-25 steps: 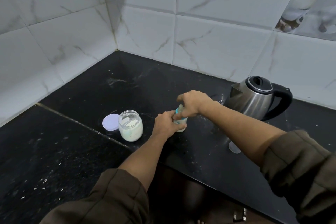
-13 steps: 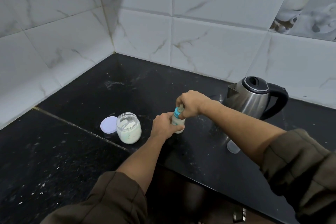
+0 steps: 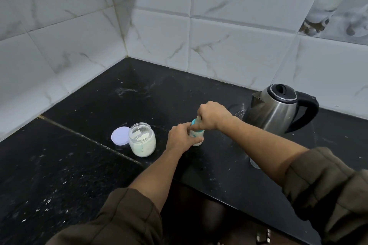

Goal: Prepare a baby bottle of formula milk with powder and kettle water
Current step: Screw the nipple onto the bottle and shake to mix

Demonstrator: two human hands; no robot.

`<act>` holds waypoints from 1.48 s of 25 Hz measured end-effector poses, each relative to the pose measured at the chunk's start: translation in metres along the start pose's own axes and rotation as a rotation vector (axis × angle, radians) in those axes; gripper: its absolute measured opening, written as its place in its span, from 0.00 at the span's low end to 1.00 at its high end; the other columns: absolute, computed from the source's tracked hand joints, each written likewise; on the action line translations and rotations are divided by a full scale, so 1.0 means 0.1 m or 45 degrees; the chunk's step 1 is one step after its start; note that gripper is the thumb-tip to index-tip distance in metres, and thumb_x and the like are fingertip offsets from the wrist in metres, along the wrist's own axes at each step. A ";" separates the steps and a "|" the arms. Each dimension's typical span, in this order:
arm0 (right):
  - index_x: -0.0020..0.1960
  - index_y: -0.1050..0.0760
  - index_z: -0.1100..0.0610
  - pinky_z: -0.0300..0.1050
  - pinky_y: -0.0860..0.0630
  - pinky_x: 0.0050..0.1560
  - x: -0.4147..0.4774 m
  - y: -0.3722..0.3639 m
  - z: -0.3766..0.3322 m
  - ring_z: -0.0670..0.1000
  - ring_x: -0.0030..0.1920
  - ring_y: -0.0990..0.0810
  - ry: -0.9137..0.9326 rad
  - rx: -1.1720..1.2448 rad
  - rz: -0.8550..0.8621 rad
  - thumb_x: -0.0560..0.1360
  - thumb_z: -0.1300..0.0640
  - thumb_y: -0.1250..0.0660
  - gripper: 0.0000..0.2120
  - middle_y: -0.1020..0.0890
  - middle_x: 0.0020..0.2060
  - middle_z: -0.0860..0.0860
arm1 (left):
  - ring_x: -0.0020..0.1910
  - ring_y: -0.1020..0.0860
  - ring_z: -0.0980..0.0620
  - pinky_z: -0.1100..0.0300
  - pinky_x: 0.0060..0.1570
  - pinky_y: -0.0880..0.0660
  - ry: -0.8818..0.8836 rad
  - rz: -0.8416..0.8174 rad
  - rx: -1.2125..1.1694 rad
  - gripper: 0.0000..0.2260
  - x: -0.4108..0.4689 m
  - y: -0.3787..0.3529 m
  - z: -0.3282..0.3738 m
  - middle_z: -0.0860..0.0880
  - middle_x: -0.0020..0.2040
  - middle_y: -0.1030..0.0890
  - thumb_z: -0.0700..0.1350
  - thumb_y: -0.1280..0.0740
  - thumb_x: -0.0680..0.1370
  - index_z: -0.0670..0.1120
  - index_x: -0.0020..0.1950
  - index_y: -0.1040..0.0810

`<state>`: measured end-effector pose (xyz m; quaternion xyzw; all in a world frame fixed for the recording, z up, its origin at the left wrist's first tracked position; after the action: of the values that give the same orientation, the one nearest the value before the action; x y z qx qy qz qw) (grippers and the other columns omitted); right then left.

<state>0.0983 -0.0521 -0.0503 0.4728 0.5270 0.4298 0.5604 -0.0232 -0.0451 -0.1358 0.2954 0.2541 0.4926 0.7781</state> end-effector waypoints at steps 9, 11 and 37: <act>0.63 0.22 0.52 0.49 0.21 0.45 -0.05 0.10 -0.04 0.53 0.49 0.18 0.043 0.017 -0.090 0.72 0.28 0.34 0.32 0.17 0.53 0.50 | 0.55 0.17 0.51 0.53 0.59 0.22 0.025 -0.022 0.018 0.24 0.02 -0.01 -0.02 0.51 0.53 0.14 0.55 0.19 0.70 0.49 0.63 0.18; 0.71 0.26 0.49 0.49 0.20 0.47 -0.07 0.05 -0.10 0.53 0.51 0.20 0.159 0.001 -0.261 0.73 0.40 0.28 0.29 0.19 0.60 0.50 | 0.56 0.17 0.52 0.51 0.60 0.21 0.014 -0.032 -0.001 0.22 0.02 -0.02 -0.01 0.52 0.52 0.13 0.55 0.19 0.70 0.51 0.61 0.17; 0.67 0.21 0.51 0.51 0.17 0.53 -0.02 -0.06 -0.12 0.53 0.52 0.18 0.121 -0.120 -0.179 0.74 0.47 0.25 0.23 0.17 0.55 0.51 | 0.54 0.17 0.53 0.50 0.60 0.20 0.023 -0.034 0.003 0.22 0.02 -0.02 0.00 0.52 0.51 0.13 0.56 0.18 0.69 0.50 0.59 0.16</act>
<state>0.0857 -0.0545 -0.0555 0.3867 0.5640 0.4356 0.5854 -0.0208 -0.0438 -0.1371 0.2884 0.2658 0.4845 0.7819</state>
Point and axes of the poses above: each hand's wrist, its own x-axis towards the middle knuckle, its own y-axis out of the back of the hand, z = x × y, the point moved 7 cm from there along x, towards the middle knuckle
